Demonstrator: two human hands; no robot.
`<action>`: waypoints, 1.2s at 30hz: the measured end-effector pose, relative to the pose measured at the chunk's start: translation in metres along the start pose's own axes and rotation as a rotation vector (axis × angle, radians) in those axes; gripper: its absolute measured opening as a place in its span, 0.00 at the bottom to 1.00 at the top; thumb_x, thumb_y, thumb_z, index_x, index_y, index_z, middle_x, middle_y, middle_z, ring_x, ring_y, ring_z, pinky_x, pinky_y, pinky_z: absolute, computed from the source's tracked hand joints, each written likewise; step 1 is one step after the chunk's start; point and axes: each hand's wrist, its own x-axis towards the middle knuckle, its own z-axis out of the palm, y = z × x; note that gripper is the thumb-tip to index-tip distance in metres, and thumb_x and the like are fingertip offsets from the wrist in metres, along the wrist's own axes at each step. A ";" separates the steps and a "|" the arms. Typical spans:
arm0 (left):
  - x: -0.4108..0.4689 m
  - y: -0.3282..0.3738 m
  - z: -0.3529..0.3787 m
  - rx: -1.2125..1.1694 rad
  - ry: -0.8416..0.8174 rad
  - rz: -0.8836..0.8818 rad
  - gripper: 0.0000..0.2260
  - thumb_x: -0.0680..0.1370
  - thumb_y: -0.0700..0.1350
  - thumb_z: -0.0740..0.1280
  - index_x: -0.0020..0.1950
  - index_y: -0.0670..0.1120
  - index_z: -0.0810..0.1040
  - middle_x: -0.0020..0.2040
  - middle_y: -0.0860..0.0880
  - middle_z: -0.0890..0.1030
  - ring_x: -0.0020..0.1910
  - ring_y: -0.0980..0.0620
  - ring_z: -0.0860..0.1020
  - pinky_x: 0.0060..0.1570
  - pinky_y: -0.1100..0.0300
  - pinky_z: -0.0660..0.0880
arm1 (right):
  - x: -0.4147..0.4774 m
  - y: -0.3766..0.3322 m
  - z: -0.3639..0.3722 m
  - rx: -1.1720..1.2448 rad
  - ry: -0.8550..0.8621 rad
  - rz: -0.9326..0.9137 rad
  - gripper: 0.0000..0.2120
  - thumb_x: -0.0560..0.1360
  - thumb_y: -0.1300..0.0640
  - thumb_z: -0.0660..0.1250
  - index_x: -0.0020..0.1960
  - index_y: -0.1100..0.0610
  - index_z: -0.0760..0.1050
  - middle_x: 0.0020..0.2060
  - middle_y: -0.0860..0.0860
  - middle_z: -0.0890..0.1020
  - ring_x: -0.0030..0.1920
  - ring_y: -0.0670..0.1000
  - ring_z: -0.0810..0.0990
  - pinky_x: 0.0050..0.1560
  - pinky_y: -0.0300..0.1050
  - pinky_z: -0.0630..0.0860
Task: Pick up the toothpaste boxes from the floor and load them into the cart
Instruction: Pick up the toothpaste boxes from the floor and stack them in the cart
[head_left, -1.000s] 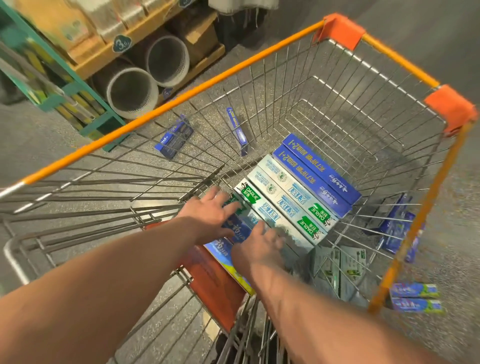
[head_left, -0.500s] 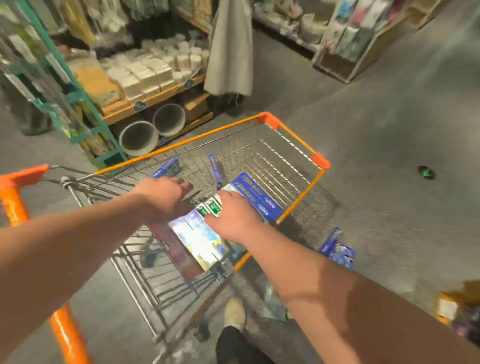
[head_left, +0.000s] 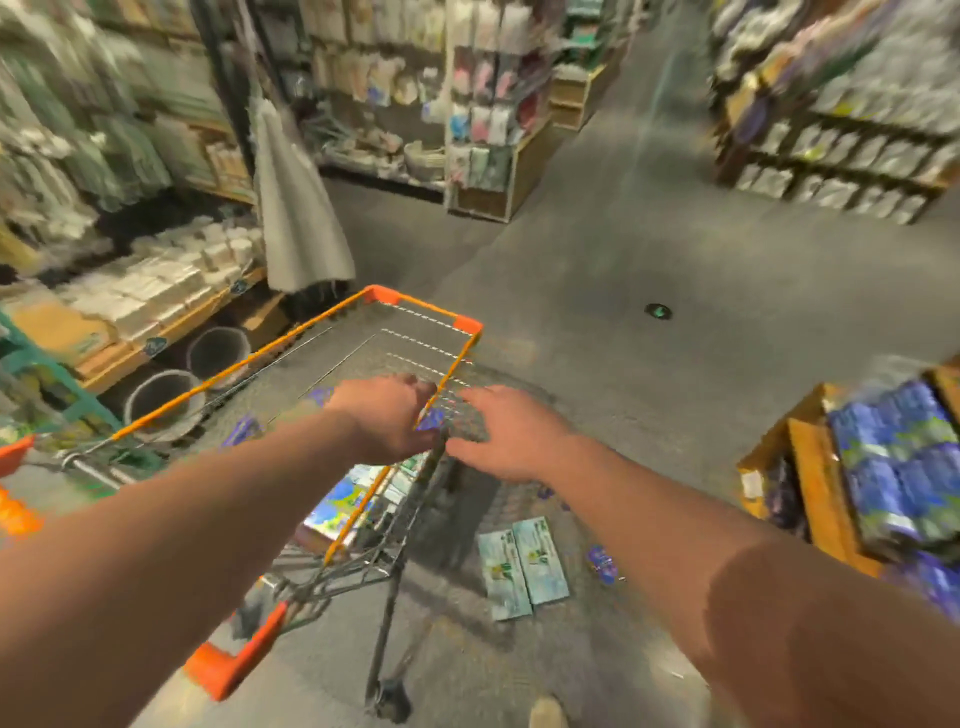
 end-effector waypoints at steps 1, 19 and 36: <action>0.003 0.022 -0.005 -0.002 0.001 0.027 0.29 0.77 0.66 0.61 0.73 0.52 0.68 0.67 0.48 0.76 0.64 0.43 0.77 0.56 0.50 0.76 | -0.016 0.014 -0.010 -0.005 0.020 0.010 0.32 0.73 0.36 0.67 0.71 0.51 0.72 0.64 0.56 0.79 0.65 0.58 0.76 0.64 0.53 0.74; 0.140 0.383 -0.020 -0.093 0.072 0.252 0.34 0.77 0.66 0.61 0.79 0.53 0.60 0.73 0.51 0.71 0.67 0.46 0.75 0.59 0.50 0.76 | -0.218 0.390 -0.102 0.041 0.103 0.264 0.40 0.74 0.31 0.65 0.79 0.49 0.62 0.76 0.48 0.68 0.75 0.51 0.66 0.73 0.51 0.65; 0.360 0.437 0.097 -0.102 -0.151 0.266 0.33 0.75 0.68 0.60 0.75 0.50 0.64 0.68 0.48 0.74 0.64 0.43 0.76 0.55 0.45 0.77 | -0.084 0.584 -0.043 0.116 -0.015 0.287 0.41 0.75 0.36 0.69 0.79 0.56 0.63 0.74 0.56 0.71 0.74 0.55 0.68 0.72 0.46 0.63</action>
